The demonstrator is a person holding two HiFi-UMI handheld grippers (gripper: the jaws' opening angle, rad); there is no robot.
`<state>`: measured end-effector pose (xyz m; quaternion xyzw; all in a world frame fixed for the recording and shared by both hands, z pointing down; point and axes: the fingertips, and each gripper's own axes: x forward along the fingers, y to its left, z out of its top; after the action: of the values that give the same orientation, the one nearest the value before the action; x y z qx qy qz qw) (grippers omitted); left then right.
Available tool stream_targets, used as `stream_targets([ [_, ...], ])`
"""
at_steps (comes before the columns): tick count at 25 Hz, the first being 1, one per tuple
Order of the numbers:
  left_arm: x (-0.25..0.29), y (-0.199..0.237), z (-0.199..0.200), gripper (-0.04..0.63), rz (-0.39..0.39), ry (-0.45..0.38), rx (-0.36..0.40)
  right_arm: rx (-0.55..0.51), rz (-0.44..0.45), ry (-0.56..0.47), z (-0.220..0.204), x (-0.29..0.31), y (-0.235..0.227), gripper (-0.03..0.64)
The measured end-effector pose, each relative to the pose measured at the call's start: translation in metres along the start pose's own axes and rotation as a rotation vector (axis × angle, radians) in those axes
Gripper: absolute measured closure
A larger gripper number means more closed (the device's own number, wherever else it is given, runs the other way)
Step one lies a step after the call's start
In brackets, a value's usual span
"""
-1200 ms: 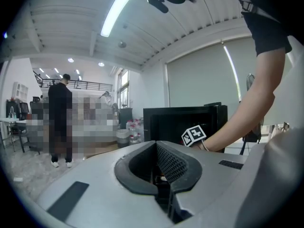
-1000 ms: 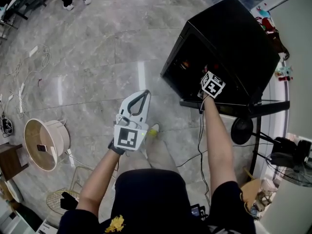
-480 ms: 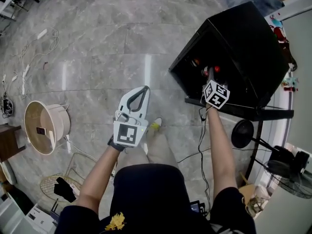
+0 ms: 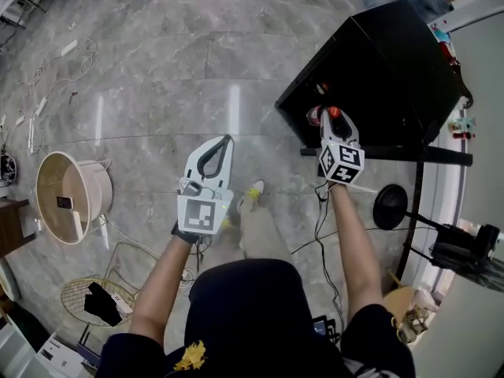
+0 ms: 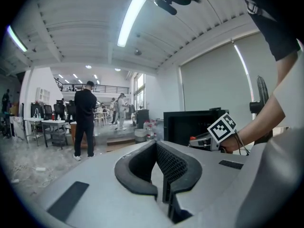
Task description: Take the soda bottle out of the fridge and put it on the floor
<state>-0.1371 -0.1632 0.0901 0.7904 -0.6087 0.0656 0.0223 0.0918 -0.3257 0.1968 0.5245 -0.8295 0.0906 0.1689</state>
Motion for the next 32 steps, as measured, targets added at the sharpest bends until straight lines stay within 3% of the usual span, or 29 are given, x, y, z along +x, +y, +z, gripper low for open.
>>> stream_targets([
  [9,-0.109,-0.018,0.01,0.578,-0.015,-0.014,0.001,-0.054,0.055,-0.013,0.019,-0.105,0.083,0.491],
  [16,-0.151,-0.045,0.018,0.578,-0.031,-0.003,0.025,-0.051,0.109,-0.025,0.032,-0.174,0.105,0.491],
  [23,-0.163,-0.083,0.033,0.578,-0.007,-0.039,0.03,-0.093,0.167,-0.016,0.013,-0.222,0.1,0.491],
  [28,-0.133,-0.147,0.028,0.578,0.011,0.006,0.152,-0.127,0.231,-0.011,-0.013,-0.246,0.056,0.489],
  [32,-0.124,-0.188,0.033,0.578,0.005,0.006,0.173,-0.125,0.265,0.003,-0.038,-0.266,0.036,0.491],
])
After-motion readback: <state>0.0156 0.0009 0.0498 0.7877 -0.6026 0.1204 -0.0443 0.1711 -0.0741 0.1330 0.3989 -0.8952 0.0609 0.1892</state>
